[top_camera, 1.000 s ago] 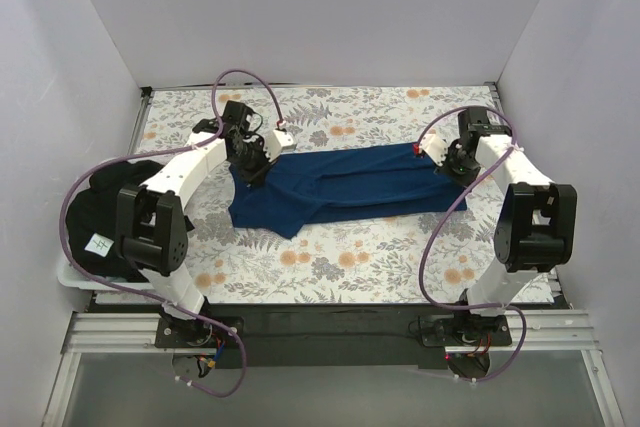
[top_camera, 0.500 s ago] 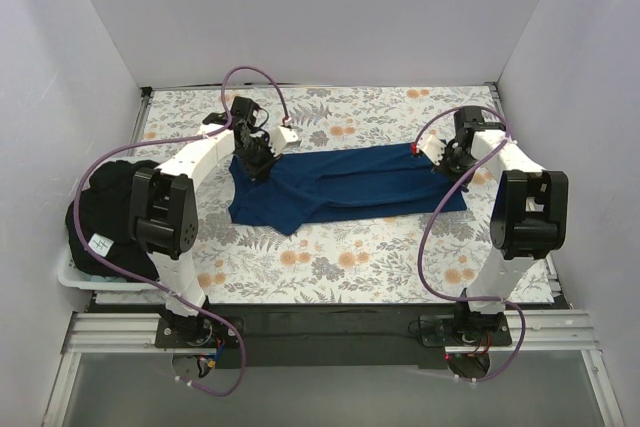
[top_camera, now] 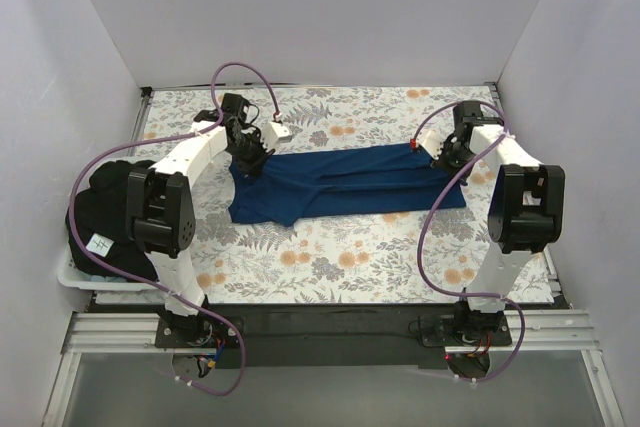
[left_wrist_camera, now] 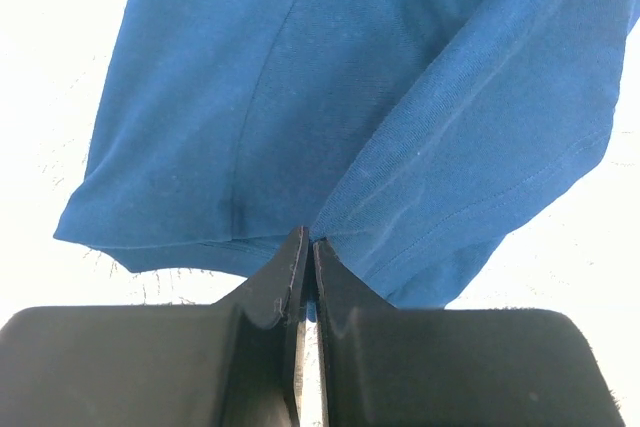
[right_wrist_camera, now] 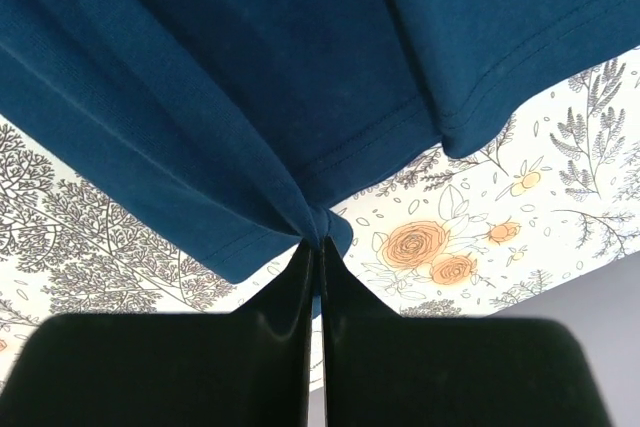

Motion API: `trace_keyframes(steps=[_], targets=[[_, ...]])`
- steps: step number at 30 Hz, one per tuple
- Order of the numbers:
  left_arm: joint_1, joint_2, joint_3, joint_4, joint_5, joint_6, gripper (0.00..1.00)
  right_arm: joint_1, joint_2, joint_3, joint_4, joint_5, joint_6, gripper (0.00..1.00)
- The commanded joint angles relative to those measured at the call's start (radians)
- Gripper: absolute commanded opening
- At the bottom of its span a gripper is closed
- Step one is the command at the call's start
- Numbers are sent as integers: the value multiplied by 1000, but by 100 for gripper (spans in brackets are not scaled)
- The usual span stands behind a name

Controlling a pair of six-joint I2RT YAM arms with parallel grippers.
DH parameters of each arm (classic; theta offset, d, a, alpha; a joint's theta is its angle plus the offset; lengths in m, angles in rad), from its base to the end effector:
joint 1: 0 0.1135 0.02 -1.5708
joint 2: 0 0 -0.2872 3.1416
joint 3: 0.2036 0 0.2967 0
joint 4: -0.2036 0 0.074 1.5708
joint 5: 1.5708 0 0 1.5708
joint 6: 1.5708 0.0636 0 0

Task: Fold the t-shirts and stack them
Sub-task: Fold the tshirt

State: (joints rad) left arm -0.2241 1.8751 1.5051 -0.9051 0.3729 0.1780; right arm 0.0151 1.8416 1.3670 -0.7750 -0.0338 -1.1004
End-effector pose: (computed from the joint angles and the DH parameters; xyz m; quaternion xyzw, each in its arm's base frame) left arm 0.4214 -0.1198 0.2109 0.2209 0.9469 -0.1866 0.1405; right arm 0.4260 0.0086 0.1803 -0.5247 0.8360 -0.0683 0.1455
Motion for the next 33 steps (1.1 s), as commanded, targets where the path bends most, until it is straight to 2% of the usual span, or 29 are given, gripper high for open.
trace_keyframes(steps=[1,17,33], targets=[[8,-8,27,6,6,20,0,-6,10,53,0,3,-36,1],[26,4,-32,38,-6,15,0,-4,103,129,-3,29,-38,1],[26,55,-62,110,-42,-58,0,-6,160,152,13,67,10,1]])
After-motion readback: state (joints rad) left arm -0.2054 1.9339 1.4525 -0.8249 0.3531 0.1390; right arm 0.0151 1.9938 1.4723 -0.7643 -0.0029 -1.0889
